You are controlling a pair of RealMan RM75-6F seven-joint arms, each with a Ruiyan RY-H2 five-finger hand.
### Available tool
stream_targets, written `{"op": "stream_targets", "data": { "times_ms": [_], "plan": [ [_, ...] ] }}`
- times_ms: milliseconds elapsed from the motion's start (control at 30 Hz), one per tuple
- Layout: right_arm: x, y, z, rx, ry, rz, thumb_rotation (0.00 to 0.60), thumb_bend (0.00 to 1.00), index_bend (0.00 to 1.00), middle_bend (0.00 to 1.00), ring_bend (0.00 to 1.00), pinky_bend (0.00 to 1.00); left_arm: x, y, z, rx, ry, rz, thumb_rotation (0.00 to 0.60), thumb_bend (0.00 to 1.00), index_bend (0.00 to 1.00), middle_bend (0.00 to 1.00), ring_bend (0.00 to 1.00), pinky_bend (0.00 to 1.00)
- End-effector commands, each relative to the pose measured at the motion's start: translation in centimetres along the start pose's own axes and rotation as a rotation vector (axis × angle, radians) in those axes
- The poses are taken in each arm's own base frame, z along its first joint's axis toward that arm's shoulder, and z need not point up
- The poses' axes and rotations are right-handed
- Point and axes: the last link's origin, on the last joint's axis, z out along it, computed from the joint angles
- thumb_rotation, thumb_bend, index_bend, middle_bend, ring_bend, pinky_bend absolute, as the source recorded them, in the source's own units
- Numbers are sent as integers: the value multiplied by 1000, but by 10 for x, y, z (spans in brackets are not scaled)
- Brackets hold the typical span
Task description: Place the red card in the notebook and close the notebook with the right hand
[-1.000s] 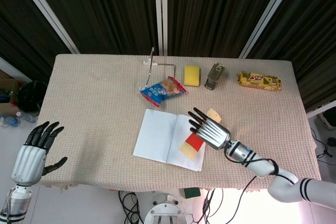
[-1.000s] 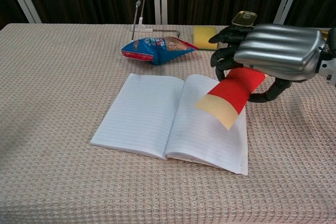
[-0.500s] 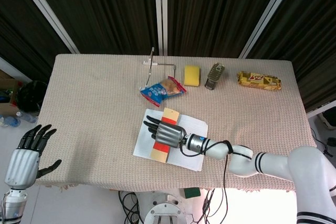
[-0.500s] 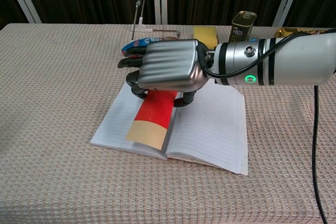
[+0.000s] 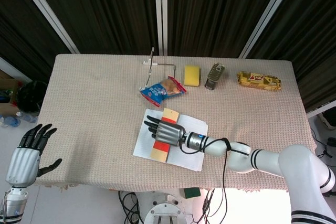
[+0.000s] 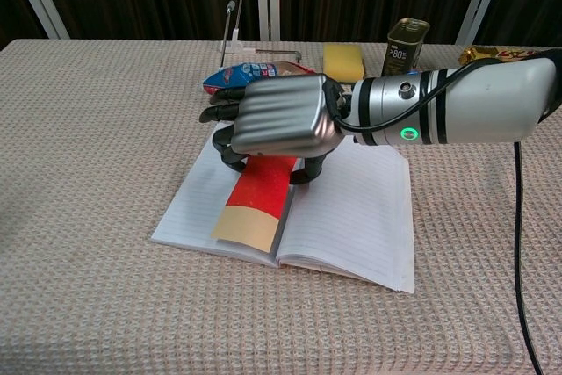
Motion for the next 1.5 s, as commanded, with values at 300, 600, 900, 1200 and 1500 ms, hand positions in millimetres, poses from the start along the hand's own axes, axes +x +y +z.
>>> {"op": "stream_targets", "data": {
  "times_ms": [300, 600, 900, 1200, 1500],
  "plan": [
    [1, -1, -2, 0, 3, -2, 600, 289, 187, 170, 0, 30, 0, 0, 1, 0, 2, 3, 600, 25, 175, 131, 89, 163],
    [13, 6, -14, -40, 43, 57, 600, 405, 157, 199, 11, 78, 1, 0, 1, -4, 8, -1, 600, 24, 175, 131, 89, 163],
    [11, -16, 6, -106, -14, 377, 600, 789, 10, 285, 44, 103, -2, -1, 0, 1, 7, -11, 600, 25, 175, 131, 89, 163],
    [-3, -35, 11, -124, -32, 425, 600, 791, 0, 285, 44, 79, -3, -3, -2, 7, 10, -15, 600, 25, 175, 131, 89, 163],
    [-13, -38, -10, -129, -51, 425, 600, 779, 0, 285, 44, 79, -4, -2, 1, -3, 11, -17, 600, 25, 175, 131, 89, 163]
  ]
}}
